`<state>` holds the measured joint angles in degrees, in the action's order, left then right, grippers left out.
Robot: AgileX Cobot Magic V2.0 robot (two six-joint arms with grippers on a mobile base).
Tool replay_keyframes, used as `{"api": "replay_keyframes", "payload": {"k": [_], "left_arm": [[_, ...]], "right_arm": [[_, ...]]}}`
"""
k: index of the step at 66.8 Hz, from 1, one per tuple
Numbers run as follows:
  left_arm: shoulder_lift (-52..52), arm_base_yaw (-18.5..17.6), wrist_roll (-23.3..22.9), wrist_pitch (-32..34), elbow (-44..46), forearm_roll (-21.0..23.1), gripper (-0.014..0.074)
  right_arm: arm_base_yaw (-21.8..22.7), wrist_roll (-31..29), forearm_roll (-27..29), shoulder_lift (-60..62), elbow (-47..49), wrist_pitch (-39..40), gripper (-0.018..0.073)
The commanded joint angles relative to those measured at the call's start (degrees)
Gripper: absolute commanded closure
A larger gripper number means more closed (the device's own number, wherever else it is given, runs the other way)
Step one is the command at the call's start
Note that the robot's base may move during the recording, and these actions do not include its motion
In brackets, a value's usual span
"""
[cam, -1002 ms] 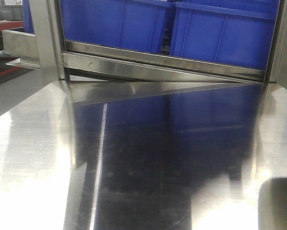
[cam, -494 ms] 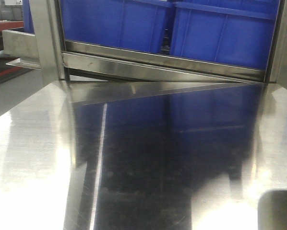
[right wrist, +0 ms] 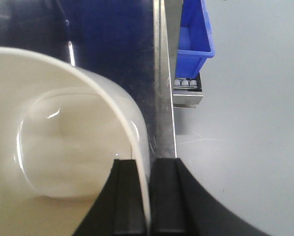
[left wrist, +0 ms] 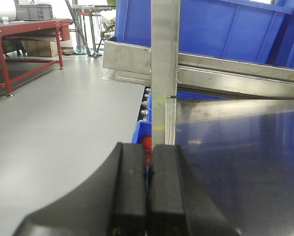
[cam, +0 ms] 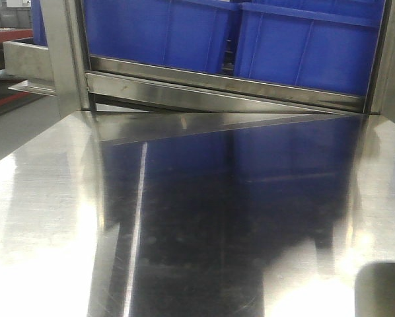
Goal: Move white bin to right shelf second layer
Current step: 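Hold the lifted bin in the right gripper and back away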
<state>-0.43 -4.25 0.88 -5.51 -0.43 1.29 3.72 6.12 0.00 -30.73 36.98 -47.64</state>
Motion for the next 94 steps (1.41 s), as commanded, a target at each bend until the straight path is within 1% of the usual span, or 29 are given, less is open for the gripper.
{"api": "replay_keyframes", "payload": {"k": [1, 94], "left_arm": [[-1.0, -0.1, -0.2, 5.0, -2.1, 0.4, 0.0512], [-1.0, -0.1, -0.2, 5.0, -2.1, 0.4, 0.0512]], "right_arm": [[0.3, -0.2, 0.5, 0.0, 1.7, 4.9, 0.0511], [0.3, -0.2, 0.5, 0.0, 1.7, 4.9, 0.0511]]}}
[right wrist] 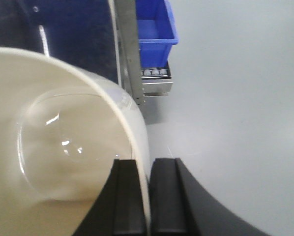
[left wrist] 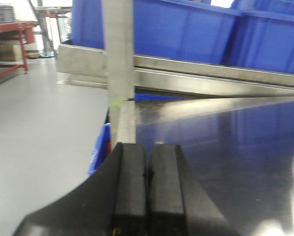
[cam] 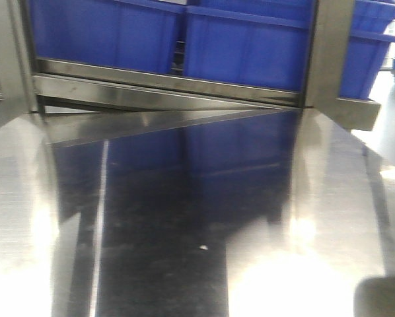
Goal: Move white bin to right shelf second layer
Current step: 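Hold the lifted bin in the right gripper and back away, then turn the base and drive down the aisle holding the bin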
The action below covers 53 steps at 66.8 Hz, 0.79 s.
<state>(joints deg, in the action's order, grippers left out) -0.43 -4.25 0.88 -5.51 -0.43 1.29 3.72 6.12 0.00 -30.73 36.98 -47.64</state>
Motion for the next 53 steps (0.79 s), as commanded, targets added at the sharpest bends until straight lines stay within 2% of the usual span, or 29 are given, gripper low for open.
{"api": "replay_keyframes", "payload": {"k": [1, 53], "left_arm": [[-1.0, -0.1, -0.2, 5.0, -2.1, 0.4, 0.0512], [-1.0, -0.1, -0.2, 5.0, -2.1, 0.4, 0.0512]], "right_arm": [[0.3, -0.2, 0.5, 0.0, 1.7, 4.9, 0.0511], [0.3, -0.2, 0.5, 0.0, 1.7, 4.9, 0.0511]]}}
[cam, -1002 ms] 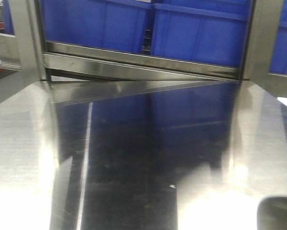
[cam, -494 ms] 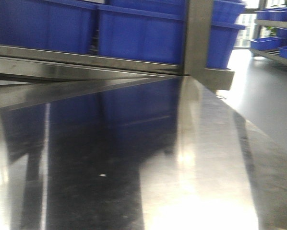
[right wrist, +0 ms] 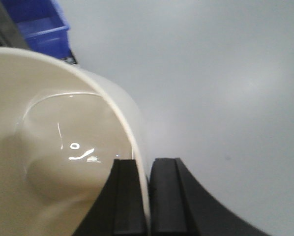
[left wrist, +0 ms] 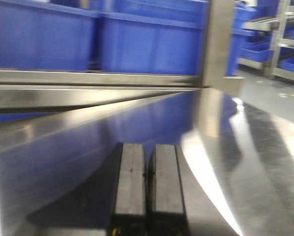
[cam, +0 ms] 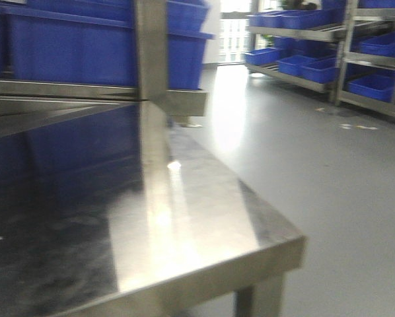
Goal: Move white bin to right shelf second layer
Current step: 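Turn the base and drive down the aisle holding the bin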
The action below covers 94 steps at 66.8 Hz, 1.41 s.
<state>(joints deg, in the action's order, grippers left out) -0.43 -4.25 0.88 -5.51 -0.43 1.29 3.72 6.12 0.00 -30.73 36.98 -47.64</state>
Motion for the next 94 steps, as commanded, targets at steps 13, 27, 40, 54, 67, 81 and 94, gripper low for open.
{"api": "replay_keyframes", "payload": {"k": [13, 27, 40, 54, 67, 81, 94], "left_arm": [[-1.0, -0.1, -0.2, 5.0, -2.1, 0.4, 0.0512], [-1.0, -0.1, -0.2, 5.0, -2.1, 0.4, 0.0512], [-1.0, -0.1, -0.2, 5.0, -2.1, 0.4, 0.0512], [-1.0, -0.1, -0.2, 5.0, -2.1, 0.4, 0.0512], [-1.0, -0.1, -0.2, 5.0, -2.1, 0.4, 0.0512], [-1.0, -0.1, -0.2, 5.0, -2.1, 0.4, 0.0512], [-1.0, -0.1, -0.2, 5.0, -2.1, 0.4, 0.0512]], "right_arm": [[0.3, -0.2, 0.5, 0.0, 1.7, 4.9, 0.0511], [0.3, -0.2, 0.5, 0.0, 1.7, 4.9, 0.0511], [0.3, -0.2, 0.5, 0.0, 1.7, 4.9, 0.0511], [0.3, -0.2, 0.5, 0.0, 1.7, 4.9, 0.0511], [0.3, -0.2, 0.5, 0.0, 1.7, 4.9, 0.0511], [0.3, -0.2, 0.5, 0.0, 1.7, 4.9, 0.0511], [0.3, -0.2, 0.5, 0.0, 1.7, 4.9, 0.0511]]}}
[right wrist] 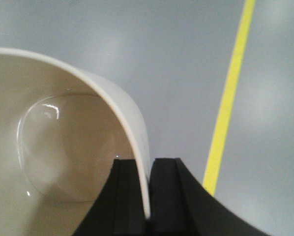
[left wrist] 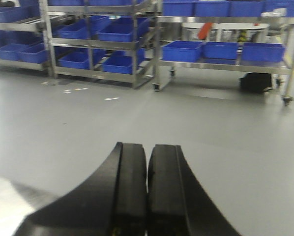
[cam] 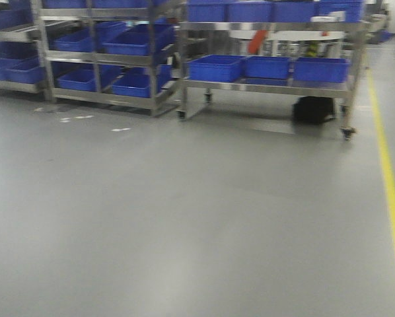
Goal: Move white bin to right shelf second layer
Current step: 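Turn the base and drive down the aisle holding the bin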
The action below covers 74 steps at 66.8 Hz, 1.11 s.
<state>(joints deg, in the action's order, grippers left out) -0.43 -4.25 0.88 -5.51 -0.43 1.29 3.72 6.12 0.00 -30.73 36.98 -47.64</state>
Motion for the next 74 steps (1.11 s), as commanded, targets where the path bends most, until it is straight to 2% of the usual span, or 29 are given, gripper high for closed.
{"api": "replay_keyframes", "payload": {"k": [1, 74], "left_arm": [[-1.0, -0.1, -0.2, 5.0, -2.1, 0.4, 0.0512], [-1.0, -0.1, -0.2, 5.0, -2.1, 0.4, 0.0512]], "right_arm": [[0.3, -0.2, 0.5, 0.0, 1.7, 4.9, 0.0511], [0.3, -0.2, 0.5, 0.0, 1.7, 4.9, 0.0511]]}}
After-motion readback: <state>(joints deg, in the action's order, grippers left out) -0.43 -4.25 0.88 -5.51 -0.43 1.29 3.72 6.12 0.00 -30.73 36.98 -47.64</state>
